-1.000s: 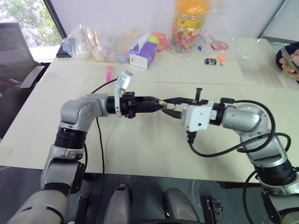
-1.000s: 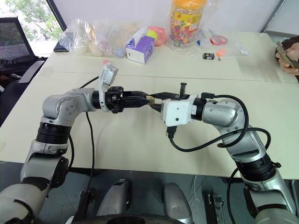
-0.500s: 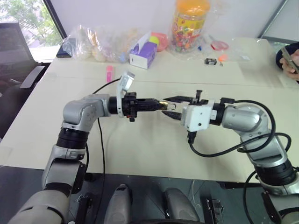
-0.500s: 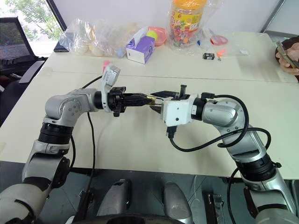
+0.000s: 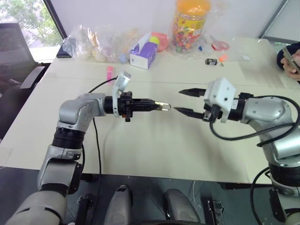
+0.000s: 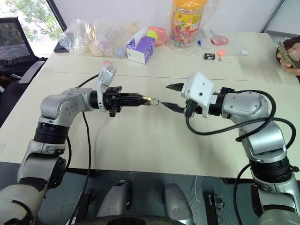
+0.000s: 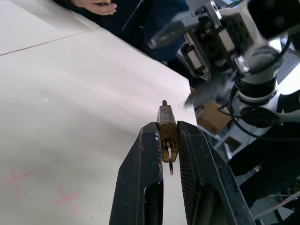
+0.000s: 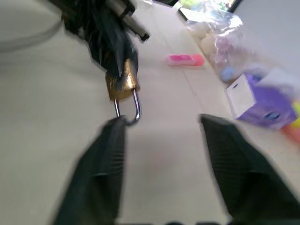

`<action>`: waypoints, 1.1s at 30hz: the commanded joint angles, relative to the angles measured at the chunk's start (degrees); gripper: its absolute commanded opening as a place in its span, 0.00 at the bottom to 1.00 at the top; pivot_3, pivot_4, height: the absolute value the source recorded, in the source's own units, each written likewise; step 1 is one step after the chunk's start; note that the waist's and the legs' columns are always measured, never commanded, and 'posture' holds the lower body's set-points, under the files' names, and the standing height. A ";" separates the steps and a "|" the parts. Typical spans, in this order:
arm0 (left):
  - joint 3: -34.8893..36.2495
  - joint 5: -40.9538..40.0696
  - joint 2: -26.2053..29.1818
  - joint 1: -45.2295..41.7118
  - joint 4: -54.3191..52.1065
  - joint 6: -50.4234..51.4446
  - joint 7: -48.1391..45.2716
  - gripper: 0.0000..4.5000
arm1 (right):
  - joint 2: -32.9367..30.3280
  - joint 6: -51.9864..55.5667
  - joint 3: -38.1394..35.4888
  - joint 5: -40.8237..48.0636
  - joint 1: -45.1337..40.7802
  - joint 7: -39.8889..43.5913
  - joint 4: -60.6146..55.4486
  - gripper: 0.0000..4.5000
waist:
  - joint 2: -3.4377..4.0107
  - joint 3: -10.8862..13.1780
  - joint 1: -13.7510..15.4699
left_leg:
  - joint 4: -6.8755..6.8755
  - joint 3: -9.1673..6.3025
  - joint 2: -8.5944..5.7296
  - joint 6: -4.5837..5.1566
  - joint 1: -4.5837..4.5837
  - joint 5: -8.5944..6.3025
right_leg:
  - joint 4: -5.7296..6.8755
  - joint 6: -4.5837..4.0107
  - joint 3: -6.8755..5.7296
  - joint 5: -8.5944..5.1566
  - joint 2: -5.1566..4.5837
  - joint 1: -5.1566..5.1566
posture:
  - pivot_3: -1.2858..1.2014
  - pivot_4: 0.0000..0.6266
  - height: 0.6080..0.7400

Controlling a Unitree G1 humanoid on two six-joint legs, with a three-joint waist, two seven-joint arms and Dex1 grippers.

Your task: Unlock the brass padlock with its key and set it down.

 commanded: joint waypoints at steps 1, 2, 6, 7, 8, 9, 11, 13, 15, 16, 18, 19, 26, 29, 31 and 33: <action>0.65 -0.59 0.08 -1.84 -0.95 -0.31 -0.30 0.00 | 1.55 9.97 -3.30 9.89 -2.18 -2.97 -4.30 0.09 | 0.00 0.00 -0.07 | -0.01 0.00 0.00 0.00 0.00 0.00 | 0.00 0.00 0.00 0.00 0.00 -0.01 | 0.52 0.24 1.00; 0.67 -0.68 0.01 -2.00 -0.97 -0.21 -0.28 0.00 | 1.54 11.97 -3.22 11.28 -2.29 -3.67 -4.79 0.00 | 0.00 0.00 -0.04 | -0.02 0.00 0.00 0.00 0.00 0.00 | 0.00 0.00 0.00 0.00 0.01 -0.01 | 0.52 0.24 1.00; 0.65 -1.08 0.05 -2.41 -1.22 0.27 -0.70 0.00 | 3.67 19.01 -3.57 16.76 -2.85 -8.35 -5.42 0.00 | 0.00 0.00 -0.05 | -0.01 0.00 0.00 0.00 0.00 0.00 | -0.01 0.00 0.00 0.00 0.00 -0.01 | 0.52 0.24 1.00; 0.63 -1.14 0.08 -2.49 -1.25 0.36 -0.79 0.00 | 4.08 19.80 -3.70 17.80 -2.99 -9.10 -5.48 0.00 | 0.00 0.00 -0.05 | -0.01 0.00 0.00 0.01 0.00 0.00 | -0.01 0.00 0.00 0.00 0.00 -0.01 | 0.52 0.24 1.00; 0.64 -1.18 0.08 -2.58 -1.25 0.46 -0.82 0.00 | 4.26 20.24 -3.72 18.46 -3.08 -9.65 -5.55 0.00 | 0.00 0.00 -0.04 | -0.02 0.00 0.00 0.01 0.00 0.00 | -0.01 0.00 0.00 0.00 0.00 -0.01 | 0.52 0.24 1.00; 0.69 -1.46 0.17 -2.64 -1.40 0.78 -1.05 0.00 | 4.33 20.15 -3.39 18.49 -3.01 -10.19 -5.53 0.00 | 0.00 0.00 -0.02 | -0.02 0.00 0.00 0.01 0.00 0.00 | -0.01 0.00 0.00 0.00 0.00 -0.02 | 0.52 0.24 1.00; 0.68 -1.86 0.35 -2.70 -1.78 1.28 -1.60 0.00 | 4.20 19.52 -2.55 18.01 -2.89 -11.08 -4.95 0.00 | 0.00 0.00 0.01 | -0.02 0.01 0.00 0.01 -0.02 0.00 | -0.03 0.00 0.00 0.00 0.00 -0.03 | 0.52 0.24 1.00; 0.65 -2.24 0.60 -2.60 -2.37 1.88 -2.19 0.00 | 4.09 18.66 -1.99 17.42 -2.85 -11.67 -4.07 0.00 | 0.00 0.00 -0.04 | -0.02 0.01 -0.01 0.01 -0.02 0.00 | -0.03 0.00 0.00 0.00 0.00 -0.03 | 0.52 0.24 1.00; 0.52 -2.50 0.94 -2.43 -2.97 2.32 -2.92 0.00 | 4.03 17.78 -1.57 16.67 -2.93 -12.16 -3.03 0.00 | 0.00 0.00 -0.08 | -0.03 0.01 -0.01 0.01 -0.02 0.00 | -0.03 0.00 0.00 0.00 0.01 -0.04 | 0.52 0.24 1.00; 0.48 -2.50 1.06 -2.37 -3.15 2.41 -3.07 0.00 | 4.01 17.45 -1.51 16.52 -2.99 -12.30 -2.52 0.00 | 0.00 0.00 -0.09 | -0.05 0.01 -0.01 0.01 -0.02 0.00 | -0.03 0.00 0.00 0.00 0.00 -0.05 | 0.52 0.24 1.00; 0.51 -2.43 1.14 -2.38 -3.20 2.51 -3.14 0.00 | 3.74 16.85 -1.29 16.24 -3.01 -12.30 -1.68 0.00 | 0.00 0.00 -0.12 | -0.05 0.01 0.00 0.01 -0.02 0.00 | -0.03 0.00 0.00 0.00 0.01 -0.05 | 0.52 0.24 1.00; 0.54 -2.43 1.17 -2.42 -3.16 2.52 -3.21 0.00 | 3.59 16.55 -1.14 16.15 -2.97 -12.27 -1.39 0.00 | 0.00 0.00 -0.11 | -0.05 0.01 0.00 0.01 -0.02 0.00 | -0.03 0.00 0.00 0.00 0.01 -0.06 | 0.52 0.24 1.00; 0.89 -2.46 1.31 -3.21 -2.30 2.25 -3.77 0.00 | 2.24 14.80 0.13 15.35 -0.73 -11.34 -0.61 0.00 | 0.00 0.00 -0.02 | -0.06 0.01 0.00 0.01 -0.03 0.00 | -0.04 0.00 0.00 0.00 0.01 -0.06 | 0.52 0.24 1.00; 1.05 -1.99 0.95 -3.53 -1.41 1.65 -3.35 0.00 | 1.91 15.26 0.13 16.62 0.42 -10.72 -2.00 0.00 | 0.00 0.00 -0.02 | -0.05 0.01 0.00 0.01 -0.04 0.00 | -0.04 0.00 0.00 0.00 0.01 -0.06 | 0.52 0.24 1.00; 1.01 -1.95 0.85 -3.52 -1.32 1.54 -3.27 0.00 | 1.94 15.37 0.06 17.30 0.84 -10.73 -2.77 0.00 | 0.00 0.00 -0.06 | -0.06 0.01 0.00 0.01 -0.04 -0.01 | -0.05 0.00 0.00 0.00 0.01 -0.06 | 0.52 0.24 1.00; 0.96 -1.92 0.70 -3.44 -1.32 1.45 -3.11 0.00 | 2.35 15.55 -0.24 18.17 0.88 -11.18 -3.40 0.00 | 0.00 0.00 -0.09 | -0.06 0.01 0.00 0.01 -0.04 -0.01 | -0.05 0.00 0.00 0.00 0.01 -0.06 | 0.52 0.24 1.00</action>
